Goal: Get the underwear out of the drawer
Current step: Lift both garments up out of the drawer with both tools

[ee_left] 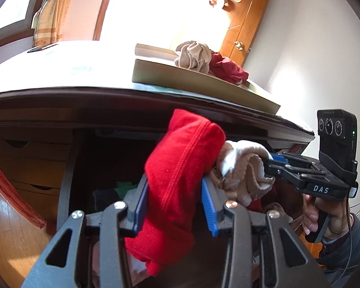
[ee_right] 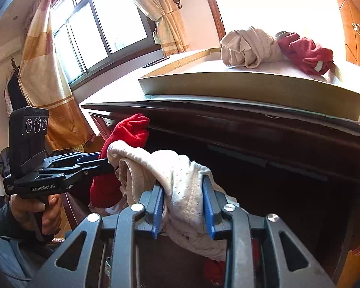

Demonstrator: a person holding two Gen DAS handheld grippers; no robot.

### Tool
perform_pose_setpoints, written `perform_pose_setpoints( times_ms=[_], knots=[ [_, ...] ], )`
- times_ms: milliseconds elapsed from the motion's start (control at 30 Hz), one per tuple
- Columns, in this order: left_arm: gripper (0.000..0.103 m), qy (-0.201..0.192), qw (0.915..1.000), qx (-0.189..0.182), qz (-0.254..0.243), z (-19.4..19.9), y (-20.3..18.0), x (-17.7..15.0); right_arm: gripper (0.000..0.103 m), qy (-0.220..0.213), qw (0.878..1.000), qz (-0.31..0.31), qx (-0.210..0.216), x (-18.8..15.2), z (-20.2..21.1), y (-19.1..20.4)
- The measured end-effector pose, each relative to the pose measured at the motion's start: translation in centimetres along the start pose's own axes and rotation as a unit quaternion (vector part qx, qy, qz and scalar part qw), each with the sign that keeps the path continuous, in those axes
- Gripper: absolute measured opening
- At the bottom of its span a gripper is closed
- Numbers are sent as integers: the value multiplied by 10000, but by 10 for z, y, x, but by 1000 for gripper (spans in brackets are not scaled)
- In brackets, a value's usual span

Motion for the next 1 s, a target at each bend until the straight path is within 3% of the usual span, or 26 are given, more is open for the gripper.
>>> perform_pose_setpoints(
  times_ms=[1000],
  knots=[
    [40,-953,9951,-36,-261,31,-18,5,31,-803,9963,273,-95,-11,32,11]
  ],
)
Point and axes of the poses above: each gripper's, at about its wrist camera, not at the fingertips, and z roughly against the way its jaws point, y to its left, x to its top, the point moved 1 cm from there along -z, roughly the way its jaws point, and after that the axes turned 3 degrees about x, right-handed, at the moved point
